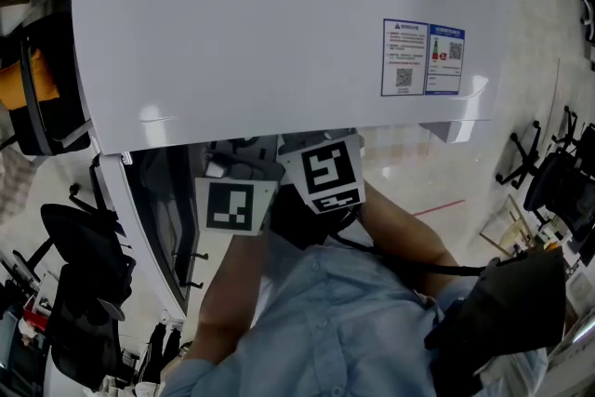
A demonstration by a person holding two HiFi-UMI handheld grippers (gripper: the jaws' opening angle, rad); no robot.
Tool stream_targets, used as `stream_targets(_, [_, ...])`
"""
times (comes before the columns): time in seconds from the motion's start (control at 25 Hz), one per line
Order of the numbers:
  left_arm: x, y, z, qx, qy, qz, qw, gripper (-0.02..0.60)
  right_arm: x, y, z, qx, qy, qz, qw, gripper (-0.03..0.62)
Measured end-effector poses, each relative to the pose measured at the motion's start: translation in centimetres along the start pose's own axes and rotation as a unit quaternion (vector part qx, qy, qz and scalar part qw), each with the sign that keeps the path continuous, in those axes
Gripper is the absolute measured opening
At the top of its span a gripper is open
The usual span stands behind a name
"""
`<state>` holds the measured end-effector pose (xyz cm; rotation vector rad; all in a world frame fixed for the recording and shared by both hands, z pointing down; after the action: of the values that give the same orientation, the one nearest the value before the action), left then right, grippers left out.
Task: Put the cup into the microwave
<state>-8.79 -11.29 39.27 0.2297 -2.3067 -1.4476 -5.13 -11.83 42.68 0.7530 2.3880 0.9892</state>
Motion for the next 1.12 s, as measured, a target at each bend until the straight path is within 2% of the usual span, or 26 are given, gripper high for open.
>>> stream_targets(0.2, [-3.1,-1.0,2.3,-0.019,-0.015,-0.016,0.9996,0.005,0.8,0.3,3.3,-0.011,-0.028,0.013,0.999,0.003])
stream_targets(0.4, [-8.3,-3.5,5.4,-0.062,-0.037,-0.043,0.9964,0.005,1.4,-0.4,9.1,-0.055,-0.063,0.035,0.996,0.002])
stream_targets(0.56, [-13.9,-5.2,8.5,-0.097,-0.049,-0.078,0.9910,0.005,1.8,-0.3,15.0,-0.085,-0.094,0.047,0.991,0.002])
stream_targets(0.72, [-19.1,-6.8,11.7,-0.122,-0.065,-0.109,0.9844,0.005,1.7,-0.7,21.0,-0.126,-0.105,0.072,0.984,0.002])
stream_targets(0.96, [-23.7,-10.5,16.8,-0.155,-0.111,-0.136,0.9722,0.005,1.9,-3.3,29.2,-0.197,-0.113,0.088,0.970,0.002])
stream_targets(1.12, [-25.5,-12.0,18.9,-0.162,-0.120,-0.158,0.9666,0.005,2.6,-4.2,32.1,-0.227,-0.112,0.093,0.963,0.002])
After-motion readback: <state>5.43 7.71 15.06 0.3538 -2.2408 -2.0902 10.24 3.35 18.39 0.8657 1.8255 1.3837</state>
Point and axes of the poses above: the fingertips, and each gripper's own axes: z backward along the fingers, x to its left, y out of its underside, the point moved 3 cm from there along z, backward along the fingers, and after that the axes turned 3 degrees about -z, right-handed, at the moved point
